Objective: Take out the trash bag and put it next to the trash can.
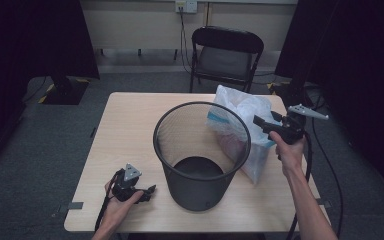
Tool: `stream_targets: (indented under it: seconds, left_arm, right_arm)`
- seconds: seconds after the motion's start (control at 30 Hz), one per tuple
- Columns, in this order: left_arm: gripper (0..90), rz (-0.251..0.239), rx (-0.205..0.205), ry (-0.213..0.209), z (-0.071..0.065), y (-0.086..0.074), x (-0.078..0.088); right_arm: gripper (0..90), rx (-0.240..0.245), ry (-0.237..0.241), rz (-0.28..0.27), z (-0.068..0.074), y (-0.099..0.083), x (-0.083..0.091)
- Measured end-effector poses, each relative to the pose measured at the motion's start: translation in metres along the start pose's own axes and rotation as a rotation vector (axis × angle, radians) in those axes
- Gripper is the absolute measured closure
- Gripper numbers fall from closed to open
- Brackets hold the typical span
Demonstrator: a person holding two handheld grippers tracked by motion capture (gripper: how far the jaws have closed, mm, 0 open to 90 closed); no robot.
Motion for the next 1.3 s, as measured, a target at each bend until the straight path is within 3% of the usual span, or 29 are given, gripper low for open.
stream_targets:
  seconds: [0.1, 0.23, 0.37, 0.57, 0.73, 0.83, 1.0, 1.03, 1.2, 1.3]
  left_arm:
    - [14.6, 0.001, -0.003, -0.002, 0.0, 0.0, 0.0]
    - [14.6, -0.005, -0.002, 0.001, 0.0, -0.001, 0.0]
    - [14.6, -0.004, -0.001, 0.002, 0.0, -0.001, 0.0]
    - [14.6, -0.004, 0.0, 0.003, 0.0, -0.001, 0.0]
    - [14.5, -0.003, -0.001, 0.005, 0.0, -0.001, 0.0]
    - [14.5, -0.001, -0.002, 0.01, -0.001, -0.001, 0.0]
    - [14.5, -0.001, 0.007, 0.016, -0.002, -0.001, 0.001]
    - [14.5, 0.0, 0.01, 0.017, -0.002, -0.001, 0.001]
    - [14.5, 0.002, 0.008, 0.018, -0.002, -0.001, 0.001]
    - [14.5, 0.001, 0.011, 0.018, -0.002, -0.001, 0.001]
  right_arm:
    - [19.3, -0.022, -0.004, 0.004, -0.002, 0.007, -0.006]
    - [18.7, -0.003, -0.016, 0.036, -0.002, 0.004, -0.004]
    - [18.0, 0.009, -0.029, 0.053, -0.004, -0.007, 0.011]
    - [16.8, 0.019, -0.026, 0.082, -0.007, -0.034, 0.041]
    - [15.9, 0.014, -0.013, 0.113, -0.008, -0.051, 0.053]
    - [15.8, 0.017, -0.008, 0.146, -0.006, -0.072, 0.061]
    - [15.8, 0.002, -0.006, 0.129, -0.004, -0.092, 0.072]
    - [16.4, 0.013, 0.0, 0.165, -0.002, -0.104, 0.074]
    - [21.2, 0.031, 0.012, 0.208, 0.006, -0.122, 0.076]
    - [21.3, 0.082, -0.037, 0.278, 0.008, -0.142, 0.07]
Point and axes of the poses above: each handheld gripper's, and its own axes: x roughly backward along the jaws, y roughly out of its top, z roughly to its left, the point moved 2 cm from there along -x, roughly forward along the jaws, and after that the axes turned 6 degrees about -x, right-handed, at the moved point
